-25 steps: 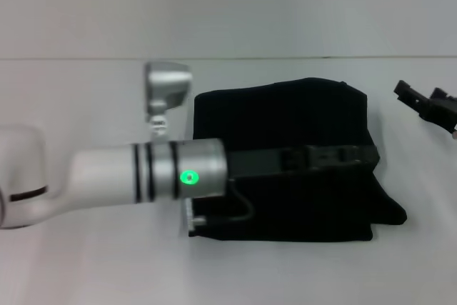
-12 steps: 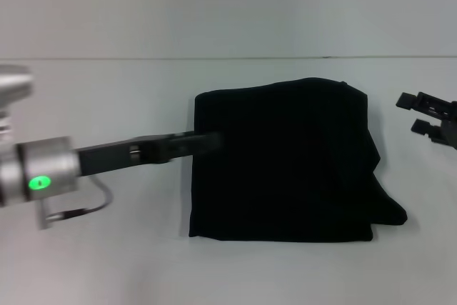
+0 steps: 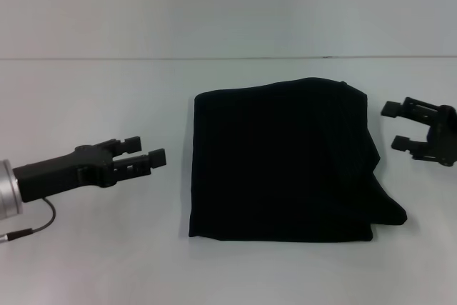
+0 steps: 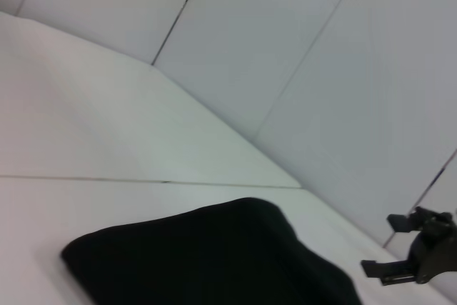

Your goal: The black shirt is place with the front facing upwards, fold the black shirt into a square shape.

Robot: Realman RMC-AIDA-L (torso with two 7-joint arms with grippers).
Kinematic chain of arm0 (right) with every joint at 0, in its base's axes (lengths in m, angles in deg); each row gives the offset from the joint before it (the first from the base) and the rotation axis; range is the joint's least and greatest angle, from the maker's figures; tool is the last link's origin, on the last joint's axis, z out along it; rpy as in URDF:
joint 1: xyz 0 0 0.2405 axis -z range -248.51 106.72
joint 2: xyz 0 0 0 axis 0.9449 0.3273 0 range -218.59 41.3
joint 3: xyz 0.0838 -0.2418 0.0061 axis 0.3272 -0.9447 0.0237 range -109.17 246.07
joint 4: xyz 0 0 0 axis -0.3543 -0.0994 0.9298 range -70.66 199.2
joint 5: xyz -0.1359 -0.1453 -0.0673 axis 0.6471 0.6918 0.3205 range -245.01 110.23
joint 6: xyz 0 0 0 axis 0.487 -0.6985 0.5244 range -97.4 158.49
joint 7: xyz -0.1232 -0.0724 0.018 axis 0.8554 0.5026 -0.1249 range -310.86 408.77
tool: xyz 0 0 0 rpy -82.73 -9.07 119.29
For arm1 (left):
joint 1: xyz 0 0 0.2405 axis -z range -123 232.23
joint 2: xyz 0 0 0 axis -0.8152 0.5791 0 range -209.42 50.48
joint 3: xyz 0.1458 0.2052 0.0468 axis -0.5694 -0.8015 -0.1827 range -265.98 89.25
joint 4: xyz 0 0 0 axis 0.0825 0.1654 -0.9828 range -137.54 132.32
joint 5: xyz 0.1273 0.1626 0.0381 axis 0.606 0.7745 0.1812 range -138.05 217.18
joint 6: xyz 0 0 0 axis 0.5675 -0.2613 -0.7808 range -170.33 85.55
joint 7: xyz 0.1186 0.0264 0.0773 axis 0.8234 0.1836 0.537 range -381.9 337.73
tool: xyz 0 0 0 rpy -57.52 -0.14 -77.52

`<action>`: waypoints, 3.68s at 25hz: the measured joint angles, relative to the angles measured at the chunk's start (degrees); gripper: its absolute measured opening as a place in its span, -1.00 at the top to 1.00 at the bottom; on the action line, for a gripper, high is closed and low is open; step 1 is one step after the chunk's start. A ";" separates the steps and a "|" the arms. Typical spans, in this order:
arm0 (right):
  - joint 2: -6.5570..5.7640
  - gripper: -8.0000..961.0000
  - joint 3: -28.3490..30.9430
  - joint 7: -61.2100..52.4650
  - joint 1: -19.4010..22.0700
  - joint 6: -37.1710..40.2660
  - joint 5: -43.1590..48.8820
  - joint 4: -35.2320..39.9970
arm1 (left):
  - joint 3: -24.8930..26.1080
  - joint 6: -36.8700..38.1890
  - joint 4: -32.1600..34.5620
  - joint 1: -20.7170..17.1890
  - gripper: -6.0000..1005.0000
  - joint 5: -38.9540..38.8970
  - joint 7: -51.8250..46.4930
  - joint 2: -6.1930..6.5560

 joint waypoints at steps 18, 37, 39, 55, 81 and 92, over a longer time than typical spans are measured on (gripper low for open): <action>2.17 -0.97 -0.76 -1.82 -2.52 -2.41 3.02 -1.04 | -0.14 -3.53 -0.28 -0.88 -0.80 0.12 3.22 -0.10; 4.16 -0.97 -0.64 0.36 -3.84 -8.83 2.81 -0.33 | -0.42 -4.24 -0.82 -0.48 -0.80 0.21 3.28 -0.48; 4.29 -0.97 -0.76 0.38 -3.96 -9.88 2.81 -0.51 | -0.42 -4.17 -0.82 -0.48 -0.80 0.21 3.28 -0.49; 5.64 -0.23 -2.15 0.48 -5.82 -14.61 2.95 -0.30 | -0.39 -4.31 -0.79 -0.45 -0.80 -0.05 3.97 -0.65; 5.91 0.96 -1.00 7.99 -6.31 -19.15 -1.67 1.15 | -0.42 -4.67 -0.82 -0.22 -0.80 0.17 4.07 -0.80; 7.61 0.96 -2.04 9.64 -6.04 -26.62 -1.52 0.62 | -0.63 -4.73 -0.91 -0.17 -0.80 0.21 4.07 -1.17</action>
